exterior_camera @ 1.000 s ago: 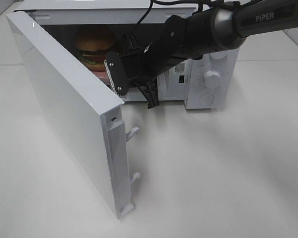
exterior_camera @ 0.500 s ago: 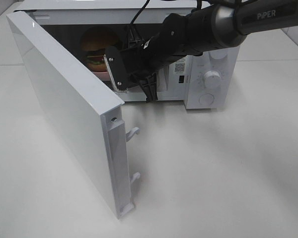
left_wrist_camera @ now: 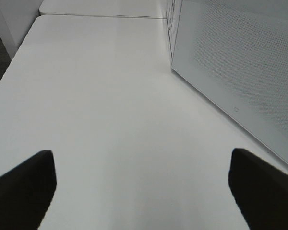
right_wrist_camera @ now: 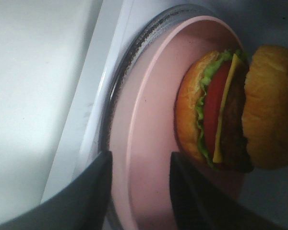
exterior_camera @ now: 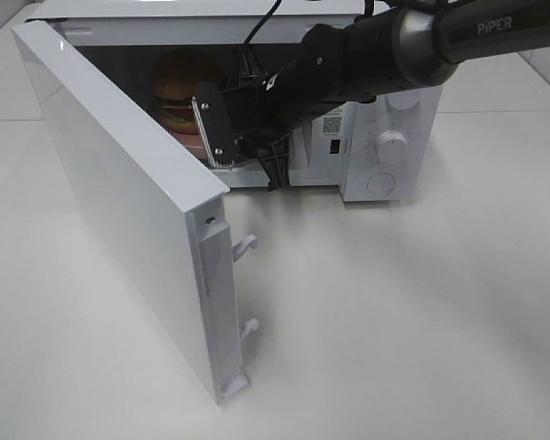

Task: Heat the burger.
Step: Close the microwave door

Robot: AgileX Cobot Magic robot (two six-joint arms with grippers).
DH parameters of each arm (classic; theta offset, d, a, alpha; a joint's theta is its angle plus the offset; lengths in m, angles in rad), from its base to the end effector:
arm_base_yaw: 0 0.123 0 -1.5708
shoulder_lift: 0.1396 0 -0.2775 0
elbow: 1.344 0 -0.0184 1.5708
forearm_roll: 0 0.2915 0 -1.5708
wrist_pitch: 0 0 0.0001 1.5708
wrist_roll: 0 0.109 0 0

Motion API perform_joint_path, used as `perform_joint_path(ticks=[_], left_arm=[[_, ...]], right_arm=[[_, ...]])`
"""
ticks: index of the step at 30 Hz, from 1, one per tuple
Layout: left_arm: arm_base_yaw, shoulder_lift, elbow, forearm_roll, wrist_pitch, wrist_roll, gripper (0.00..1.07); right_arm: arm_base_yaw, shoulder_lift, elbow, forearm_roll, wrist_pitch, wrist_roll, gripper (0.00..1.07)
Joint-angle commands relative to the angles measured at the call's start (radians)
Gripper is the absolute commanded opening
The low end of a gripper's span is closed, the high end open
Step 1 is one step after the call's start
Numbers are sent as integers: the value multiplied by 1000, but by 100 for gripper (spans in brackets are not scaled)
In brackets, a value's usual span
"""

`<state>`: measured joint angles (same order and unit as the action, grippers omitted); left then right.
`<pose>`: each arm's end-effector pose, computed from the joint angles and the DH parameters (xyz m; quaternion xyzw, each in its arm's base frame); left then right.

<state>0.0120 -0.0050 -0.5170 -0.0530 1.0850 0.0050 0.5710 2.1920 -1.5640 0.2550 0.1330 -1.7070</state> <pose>0.0504 -0.0045 0.2922 -0.0014 0.8535 -0.0220 0.5206 0.4490 0.2928 0.1220 -0.7673 0.4706 -0.1725 0.4001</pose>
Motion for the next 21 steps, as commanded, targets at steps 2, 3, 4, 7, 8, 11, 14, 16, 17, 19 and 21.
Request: perform_joint_path(ticks=[2, 3, 4, 7, 8, 11, 14, 16, 17, 19, 21], left_arm=[[1, -4, 0, -4, -15, 1, 90], [1, -4, 0, -4, -15, 1, 90], [1, -4, 0, -4, -15, 1, 90], [1, -4, 0, -4, -15, 1, 90], [1, -4, 0, -4, -15, 1, 90], [1, -4, 0, -4, -15, 1, 90], [1, -4, 0, -4, -15, 2, 90], [1, -4, 0, -4, -15, 2, 90], [1, -4, 0, -4, -15, 2, 90], [1, -4, 0, -4, -15, 1, 90], [1, -4, 0, -4, -15, 2, 90]], right_arm=[[2, -56, 45, -1, -32, 14, 39], [2, -66, 58, -2, -40, 14, 40], [2, -66, 58, -2, -40, 14, 40], [2, -95, 112, -27, -47, 29, 47], [2, -103, 125, -29, -48, 33, 49], [2, -119, 148, -34, -49, 42, 54], [2, -145, 185, -37, -57, 59, 64], [2, -163, 216, -39, -84, 71, 70], [-1, -180, 240, -43, -113, 90, 76], [-1, -189, 253, -46, -126, 102, 79], [-1, -227, 295, -89, -133, 127, 81]])
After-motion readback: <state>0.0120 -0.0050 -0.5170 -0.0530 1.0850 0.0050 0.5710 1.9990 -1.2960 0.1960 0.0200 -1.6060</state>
